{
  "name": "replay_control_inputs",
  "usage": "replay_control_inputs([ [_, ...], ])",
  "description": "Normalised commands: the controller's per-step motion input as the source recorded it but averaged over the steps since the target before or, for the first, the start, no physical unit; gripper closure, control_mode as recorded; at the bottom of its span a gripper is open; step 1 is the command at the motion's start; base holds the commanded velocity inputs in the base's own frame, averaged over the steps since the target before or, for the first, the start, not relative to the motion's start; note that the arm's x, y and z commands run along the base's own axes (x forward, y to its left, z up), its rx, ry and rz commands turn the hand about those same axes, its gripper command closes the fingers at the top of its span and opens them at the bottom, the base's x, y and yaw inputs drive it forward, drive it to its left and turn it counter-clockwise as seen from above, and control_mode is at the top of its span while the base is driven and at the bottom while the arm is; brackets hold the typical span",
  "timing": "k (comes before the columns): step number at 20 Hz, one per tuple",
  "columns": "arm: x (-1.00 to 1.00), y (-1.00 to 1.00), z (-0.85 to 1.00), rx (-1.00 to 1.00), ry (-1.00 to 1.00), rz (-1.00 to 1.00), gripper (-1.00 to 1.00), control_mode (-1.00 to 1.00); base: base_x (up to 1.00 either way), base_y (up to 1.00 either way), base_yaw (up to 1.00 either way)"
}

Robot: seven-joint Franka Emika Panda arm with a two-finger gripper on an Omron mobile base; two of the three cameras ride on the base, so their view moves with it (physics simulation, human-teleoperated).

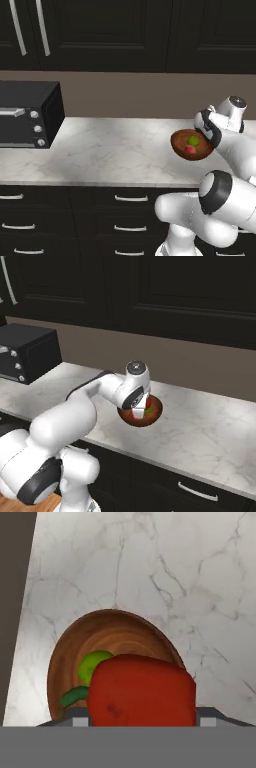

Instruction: Take the lime, peach, and bell pepper from the freezer and place them in the bowl on the counter.

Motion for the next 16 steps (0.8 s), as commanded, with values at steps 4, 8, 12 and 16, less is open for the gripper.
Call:
replay_control_inputs([
  [4, 0.97, -0.08, -0.44, 0.0, 0.0, 0.0, 1.0, -1.0, 0.0, 0.0, 0.0],
  [8, 0.98, 0.0, -0.41, 0.0, 0.0, 0.0, 1.0, -1.0, 0.0, 0.0, 0.0],
  [12, 0.4, -0.01, -0.2, 0.0, 0.0, 0.0, -1.0, -1.0, 0.0, 0.0, 0.0],
  [16, -0.36, -0.03, 0.1, 0.06, 0.0, 0.0, -1.0, -1.0, 0.0, 0.0, 0.0],
])
